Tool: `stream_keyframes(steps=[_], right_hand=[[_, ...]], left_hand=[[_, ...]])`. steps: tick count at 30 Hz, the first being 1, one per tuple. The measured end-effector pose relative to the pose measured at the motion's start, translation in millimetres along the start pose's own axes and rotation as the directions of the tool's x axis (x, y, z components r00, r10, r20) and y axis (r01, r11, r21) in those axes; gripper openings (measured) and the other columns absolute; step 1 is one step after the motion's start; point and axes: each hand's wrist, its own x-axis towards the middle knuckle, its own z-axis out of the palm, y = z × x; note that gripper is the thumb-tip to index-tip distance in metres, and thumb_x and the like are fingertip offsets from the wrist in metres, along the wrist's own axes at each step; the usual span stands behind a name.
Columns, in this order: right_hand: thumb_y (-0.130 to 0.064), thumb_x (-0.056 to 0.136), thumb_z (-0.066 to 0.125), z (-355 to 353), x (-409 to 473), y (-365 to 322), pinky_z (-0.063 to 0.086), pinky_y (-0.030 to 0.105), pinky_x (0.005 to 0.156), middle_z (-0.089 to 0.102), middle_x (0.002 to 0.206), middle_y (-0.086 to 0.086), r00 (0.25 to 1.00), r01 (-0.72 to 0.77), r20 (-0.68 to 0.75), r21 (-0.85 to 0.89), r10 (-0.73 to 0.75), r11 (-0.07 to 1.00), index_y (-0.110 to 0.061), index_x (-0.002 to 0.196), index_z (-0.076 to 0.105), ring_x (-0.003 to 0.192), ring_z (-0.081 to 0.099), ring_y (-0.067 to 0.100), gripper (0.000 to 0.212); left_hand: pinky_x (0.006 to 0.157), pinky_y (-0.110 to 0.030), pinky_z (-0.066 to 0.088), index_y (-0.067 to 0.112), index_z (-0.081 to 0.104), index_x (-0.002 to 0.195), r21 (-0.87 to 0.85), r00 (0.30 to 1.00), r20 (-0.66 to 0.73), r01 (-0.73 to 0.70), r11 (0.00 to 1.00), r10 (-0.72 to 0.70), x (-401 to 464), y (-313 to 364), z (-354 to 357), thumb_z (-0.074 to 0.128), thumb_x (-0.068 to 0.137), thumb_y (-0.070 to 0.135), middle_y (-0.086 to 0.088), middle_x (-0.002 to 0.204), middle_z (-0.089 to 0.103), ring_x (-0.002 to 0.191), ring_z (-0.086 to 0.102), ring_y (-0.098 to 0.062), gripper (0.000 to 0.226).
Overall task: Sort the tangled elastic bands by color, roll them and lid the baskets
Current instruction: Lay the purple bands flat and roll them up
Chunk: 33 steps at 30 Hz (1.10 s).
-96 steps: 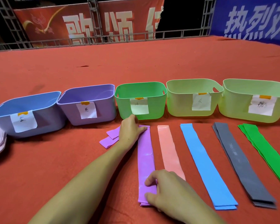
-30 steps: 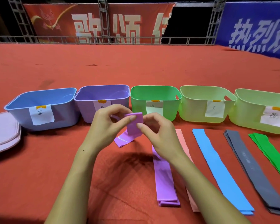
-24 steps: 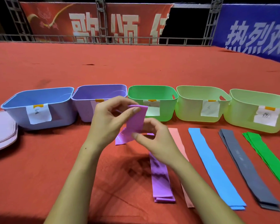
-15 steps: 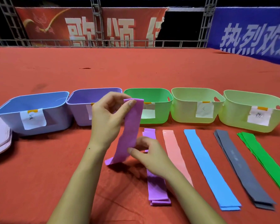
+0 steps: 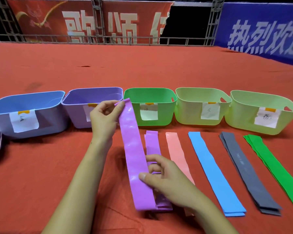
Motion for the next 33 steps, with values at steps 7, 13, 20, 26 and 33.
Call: stream_keyframes(steps=[7,13,20,26,33], right_hand=[[-0.013,0.096,0.074,-12.7,-32.5,-7.6,0.057,0.036,0.064,0.065,0.093,0.015,0.977,-0.148,0.167,0.077,0.133,0.986,-0.025,0.142,0.053,0.066,0.067,0.028,0.052],[-0.017,0.104,0.066,-28.7,-42.5,-16.5,0.061,0.039,0.066,0.066,0.070,0.009,0.971,-0.212,0.123,0.046,0.205,0.976,-0.021,0.144,0.047,0.057,0.068,0.026,0.045],[-0.017,0.104,0.062,-36.3,-37.0,-15.8,0.032,0.020,0.043,0.053,0.054,-0.009,0.975,-0.218,0.049,-0.027,0.219,0.976,-0.028,0.127,0.059,0.044,0.038,0.010,0.026],[-0.020,0.098,0.071,-42.5,-37.1,-14.2,0.042,0.022,0.052,0.069,0.061,-0.004,0.970,-0.240,-0.004,-0.143,0.242,0.960,-0.036,0.119,0.056,0.050,0.048,0.013,0.030],[-0.038,0.093,0.075,-39.3,-36.1,1.1,0.052,0.030,0.065,0.075,0.081,-0.007,0.960,-0.274,-0.054,-0.391,0.275,0.879,-0.040,0.140,0.044,0.059,0.063,0.002,0.057]], left_hand=[[0.051,-0.026,0.049,0.007,0.079,0.099,0.129,0.992,0.085,0.083,0.988,-0.094,-0.6,-44.4,13.4,0.086,0.091,0.018,-0.011,0.079,0.072,0.065,0.060,-0.013,0.015],[0.046,-0.023,0.048,0.003,0.076,0.092,0.271,0.965,0.126,0.187,0.944,-0.228,-0.6,-84.6,38.6,0.090,0.086,0.016,-0.005,0.071,0.073,0.050,0.060,-0.006,0.021],[0.052,-0.043,0.064,0.015,0.078,0.081,0.536,0.946,0.189,0.126,0.835,-0.264,12.5,-110.0,53.4,0.098,0.074,0.036,0.001,0.069,0.074,0.055,0.064,-0.016,0.030],[0.074,-0.037,0.060,0.031,0.078,0.076,0.707,0.960,0.202,-0.007,0.707,-0.193,8.5,-120.3,58.2,0.092,0.072,0.056,0.014,0.080,0.077,0.085,0.074,-0.013,0.028],[0.065,-0.032,0.039,0.032,0.076,0.083,0.807,0.962,0.223,-0.093,0.584,-0.155,2.3,-120.3,59.8,0.085,0.081,0.054,0.014,0.078,0.067,0.088,0.067,-0.022,0.024]])
